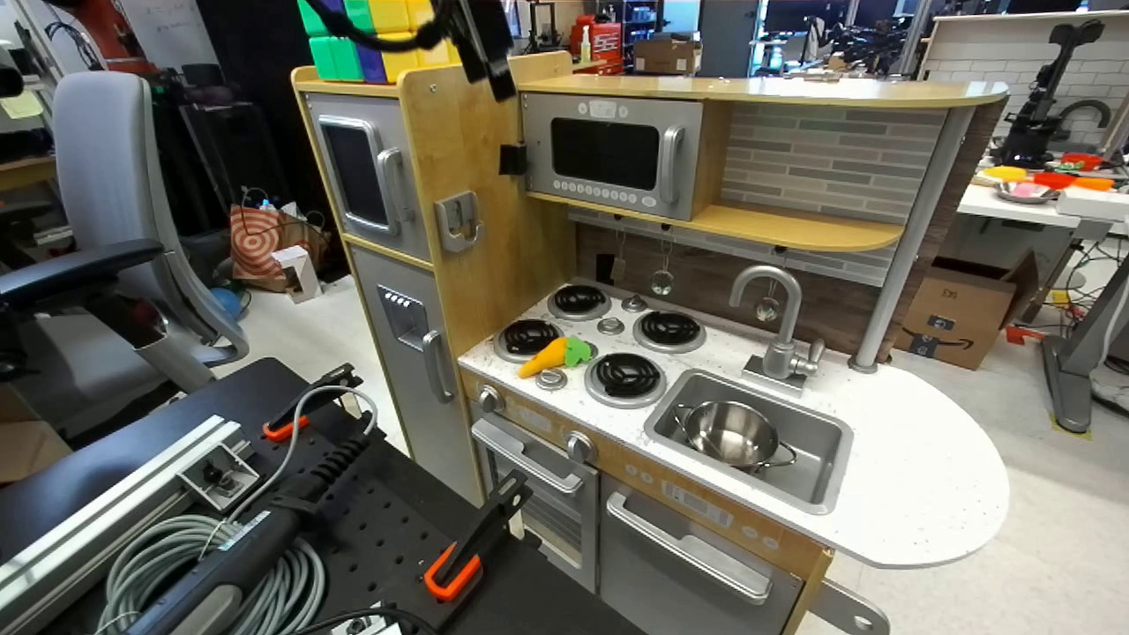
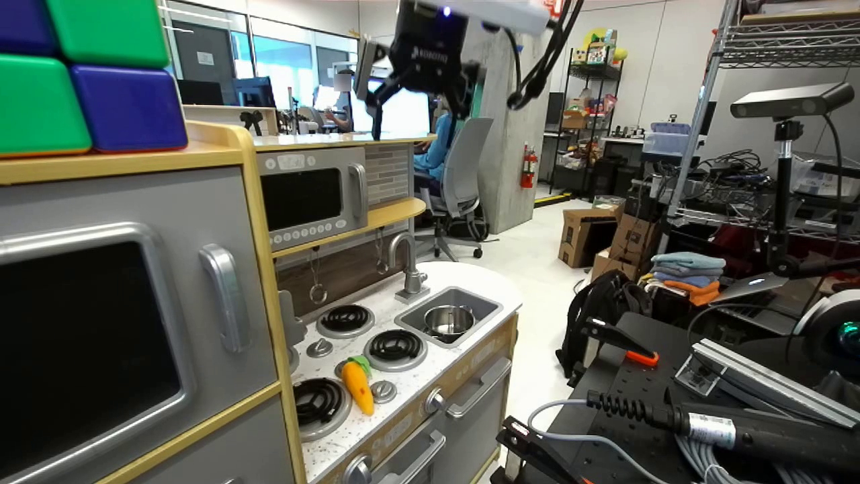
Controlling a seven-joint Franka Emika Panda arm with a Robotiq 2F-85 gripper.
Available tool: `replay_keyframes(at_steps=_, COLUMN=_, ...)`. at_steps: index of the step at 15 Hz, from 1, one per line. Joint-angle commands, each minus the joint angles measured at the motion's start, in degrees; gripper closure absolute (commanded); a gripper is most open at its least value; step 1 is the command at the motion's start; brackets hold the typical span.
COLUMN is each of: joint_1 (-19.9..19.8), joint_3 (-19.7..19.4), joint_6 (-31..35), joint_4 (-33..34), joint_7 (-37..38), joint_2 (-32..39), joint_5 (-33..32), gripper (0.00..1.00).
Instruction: Place the carrot toy inside the silver pot
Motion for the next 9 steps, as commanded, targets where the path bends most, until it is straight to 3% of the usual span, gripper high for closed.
replay_keyframes(at_steps=1, joint_1=0.6, joint_3=-3.5, joint_6=2.6, joint_4=7.3, joint_7=15.7, joint_2=13.9, joint_5=-12.5, gripper=0.0)
replay_keyframes(at_steps=3, joint_1=3.5, joint_3=-7.0, joint_6=0.8, joint_4=11.2, joint_7=19.7, joint_2=19.0, joint_5=-14.9, gripper=0.0)
replay_keyframes(at_steps=5, joint_1=4.7, joint_3=-6.7, joint_6=-2.6, joint_4=12.1, joint_7=14.3, joint_2=18.8, joint_5=-8.8, gripper=0.0)
replay_keyframes(at_steps=6, joint_1=4.8, joint_3=-8.7, joint_6=1.7, joint_4=9.0, joint_7=15.3, joint_2=18.4, joint_5=-10.6, gripper=0.0)
replay_keyframes(at_steps=9, joint_1=6.0, joint_3=-9.6, joint_6=1.6, joint_4=9.6, joint_7=15.2, joint_2=19.4, joint_5=-10.3, gripper=0.0)
